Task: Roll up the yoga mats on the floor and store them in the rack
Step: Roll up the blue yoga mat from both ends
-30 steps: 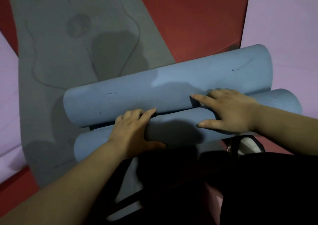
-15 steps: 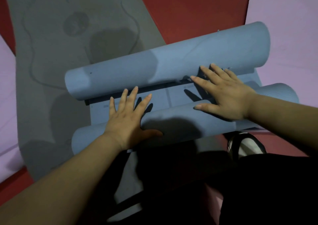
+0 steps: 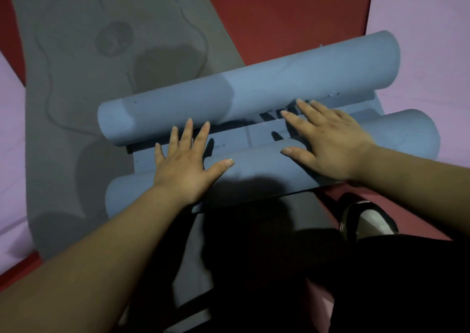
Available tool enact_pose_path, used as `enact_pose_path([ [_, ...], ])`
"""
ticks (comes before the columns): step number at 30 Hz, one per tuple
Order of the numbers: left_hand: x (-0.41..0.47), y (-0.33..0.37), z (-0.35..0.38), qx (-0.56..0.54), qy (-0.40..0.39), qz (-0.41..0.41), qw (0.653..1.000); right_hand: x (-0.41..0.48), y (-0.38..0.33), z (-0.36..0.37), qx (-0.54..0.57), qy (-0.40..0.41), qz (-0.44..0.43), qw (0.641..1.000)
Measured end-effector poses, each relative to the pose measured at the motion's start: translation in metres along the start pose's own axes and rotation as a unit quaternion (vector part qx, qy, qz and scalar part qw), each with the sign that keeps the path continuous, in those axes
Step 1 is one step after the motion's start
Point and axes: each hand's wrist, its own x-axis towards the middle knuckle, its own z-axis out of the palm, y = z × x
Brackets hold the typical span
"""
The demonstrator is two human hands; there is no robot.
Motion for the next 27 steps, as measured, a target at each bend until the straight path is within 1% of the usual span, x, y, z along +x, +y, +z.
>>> enact_pose_path([
  [8, -0.002, 0.007, -0.007, 0.010, 0.010, -0.003, 1.000, 0.016, 0.007, -0.007, 0.006, -0.026, 0.002, 1.000],
  [11, -0.018, 0.011, -0.003, 0.035, -0.011, 0.036, 0.999, 0.024, 0.009, -0.007, 0.013, -0.023, 0.008, 1.000],
  [13, -0.023, 0.013, 0.001, 0.052, -0.020, 0.044, 0.997, 0.025, 0.010, -0.007, 0.017, -0.025, 0.009, 1.000],
  [20, 0.001, 0.011, -0.009, 0.025, -0.016, 0.036, 0.999, 0.013, 0.004, -0.008, -0.014, -0.010, 0.017, 1.000],
  [24, 0.010, 0.012, -0.016, 0.022, -0.025, 0.027, 0.999, 0.016, 0.006, -0.011, -0.004, -0.012, 0.022, 1.000],
  [27, 0.004, 0.016, -0.016, 0.005, -0.022, 0.005, 1.000, 0.021, 0.008, -0.012, -0.005, -0.018, 0.019, 1.000],
])
